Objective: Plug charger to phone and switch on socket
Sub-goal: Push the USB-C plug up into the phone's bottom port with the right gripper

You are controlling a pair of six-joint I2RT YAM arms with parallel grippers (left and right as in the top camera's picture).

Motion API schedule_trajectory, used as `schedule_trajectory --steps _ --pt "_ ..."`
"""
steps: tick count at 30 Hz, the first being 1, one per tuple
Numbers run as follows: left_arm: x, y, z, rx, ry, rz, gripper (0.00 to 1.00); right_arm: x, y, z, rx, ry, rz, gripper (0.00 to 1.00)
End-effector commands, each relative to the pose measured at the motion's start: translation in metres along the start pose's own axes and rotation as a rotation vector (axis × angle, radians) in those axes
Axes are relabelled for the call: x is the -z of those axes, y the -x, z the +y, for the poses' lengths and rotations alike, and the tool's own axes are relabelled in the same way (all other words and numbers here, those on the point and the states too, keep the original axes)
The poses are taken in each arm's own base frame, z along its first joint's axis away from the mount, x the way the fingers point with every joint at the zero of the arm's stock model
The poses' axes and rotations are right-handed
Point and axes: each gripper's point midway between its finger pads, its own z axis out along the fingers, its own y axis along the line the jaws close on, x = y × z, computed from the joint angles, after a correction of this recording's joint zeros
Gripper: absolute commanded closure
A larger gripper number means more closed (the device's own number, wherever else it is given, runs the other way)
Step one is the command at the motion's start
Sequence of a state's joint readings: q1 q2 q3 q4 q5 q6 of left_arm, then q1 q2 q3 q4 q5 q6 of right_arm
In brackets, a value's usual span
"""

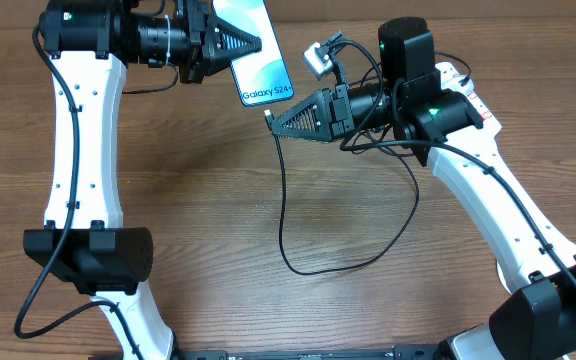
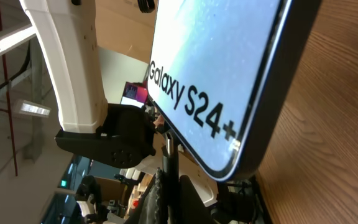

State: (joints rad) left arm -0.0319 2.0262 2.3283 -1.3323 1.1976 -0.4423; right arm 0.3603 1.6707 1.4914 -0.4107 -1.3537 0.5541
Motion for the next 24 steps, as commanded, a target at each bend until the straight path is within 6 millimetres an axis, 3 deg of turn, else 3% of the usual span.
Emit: schedule_trajectory --steps 1,24 --pt "0.0024 -0.0032 -0.0087 -0.020 -0.048 0.017 0.96 0.0036 0.0020 0.0162 0.058 0.017 -0.003 0.96" --pt "0.0027 -0.0056 -0.0139 -0.031 -0.079 0.030 0.96 0.0120 0.0113 0.0066 0.054 -0.029 -0.051 0.96"
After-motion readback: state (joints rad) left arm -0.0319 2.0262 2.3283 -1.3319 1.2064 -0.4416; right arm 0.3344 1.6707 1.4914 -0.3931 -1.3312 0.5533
